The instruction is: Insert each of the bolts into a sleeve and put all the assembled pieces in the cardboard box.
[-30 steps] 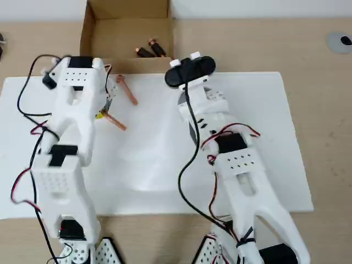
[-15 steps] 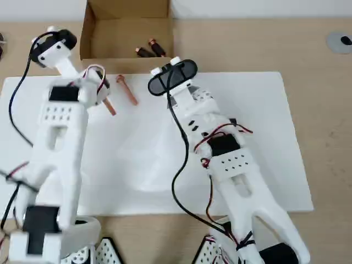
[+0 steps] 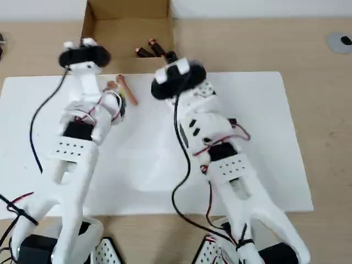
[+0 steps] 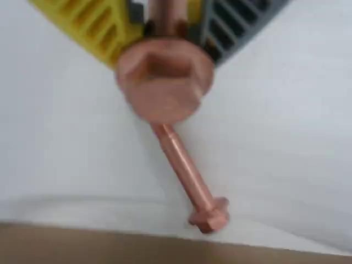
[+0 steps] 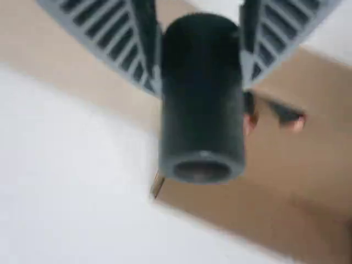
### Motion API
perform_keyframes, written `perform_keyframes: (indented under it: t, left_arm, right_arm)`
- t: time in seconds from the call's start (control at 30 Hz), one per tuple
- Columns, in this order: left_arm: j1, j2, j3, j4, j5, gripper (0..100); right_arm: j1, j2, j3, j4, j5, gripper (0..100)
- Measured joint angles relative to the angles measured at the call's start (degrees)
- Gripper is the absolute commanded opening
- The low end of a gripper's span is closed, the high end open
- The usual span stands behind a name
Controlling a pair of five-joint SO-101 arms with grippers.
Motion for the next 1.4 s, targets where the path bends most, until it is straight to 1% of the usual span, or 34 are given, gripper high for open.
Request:
perform_keyframes:
  t: [0.1, 0.17, 0.3, 0.4, 0.43, 0.53, 0.6, 0.73, 0.83, 1.0, 1.13, 1.3, 1.4]
  left_arm:
    - [0.1, 0.0, 3.7, -4.8, -1.8, 1]
    - [0.1, 0.0, 5.5, -7.6, -2.6, 1]
    - [0.1, 0.0, 6.0, -9.9, -2.7, 1]
    - [0.1, -0.4, 6.0, -10.2, -2.7, 1]
    - [0.1, -0.4, 6.0, -10.2, -2.7, 1]
    - [0.1, -0.4, 6.0, -10.2, -2.7, 1]
    - [0.1, -0.4, 6.0, -10.2, -2.0, 1]
    - [-1.5, -0.4, 5.1, -10.2, 0.2, 1]
    - [-1.4, -1.7, 4.1, -11.5, 0.5, 1]
    - [3.8, -8.2, 4.0, -19.9, 0.5, 1]
    - [8.7, -13.0, 6.9, -21.5, -3.1, 1]
    - [9.8, -15.7, 9.6, -21.6, -3.9, 1]
    - [9.2, -17.1, 9.8, -21.6, -4.0, 1]
  right_arm:
    - [-1.5, 0.0, 6.2, -12.5, 0.0, 1.1]
    - [-3.8, 0.0, 10.3, -18.6, 0.0, 1.0]
    - [-7.6, 0.0, 18.1, -32.7, 0.0, 1.0]
    - [-9.3, -0.1, 20.7, -39.6, -0.7, 1.0]
    - [-9.3, -0.1, 20.9, -40.2, -2.8, 1.0]
    - [-9.1, -0.1, 21.0, -39.5, -11.3, 1.0]
    - [-9.2, -0.1, 21.0, -35.5, -16.4, 1.0]
    - [-9.2, -0.1, 20.8, -27.1, -22.6, 1.0]
    - [-9.1, -0.1, 20.8, -24.2, -24.0, 1.0]
    - [-10.5, -0.1, 20.8, -23.3, -24.3, 1.0]
    - [-13.5, -0.1, 20.8, -23.3, -24.3, 1.0]
    - [-14.0, 1.0, 20.8, -20.9, -24.3, 1.0]
    - [-14.3, 3.6, 20.8, -20.5, -24.3, 1.0]
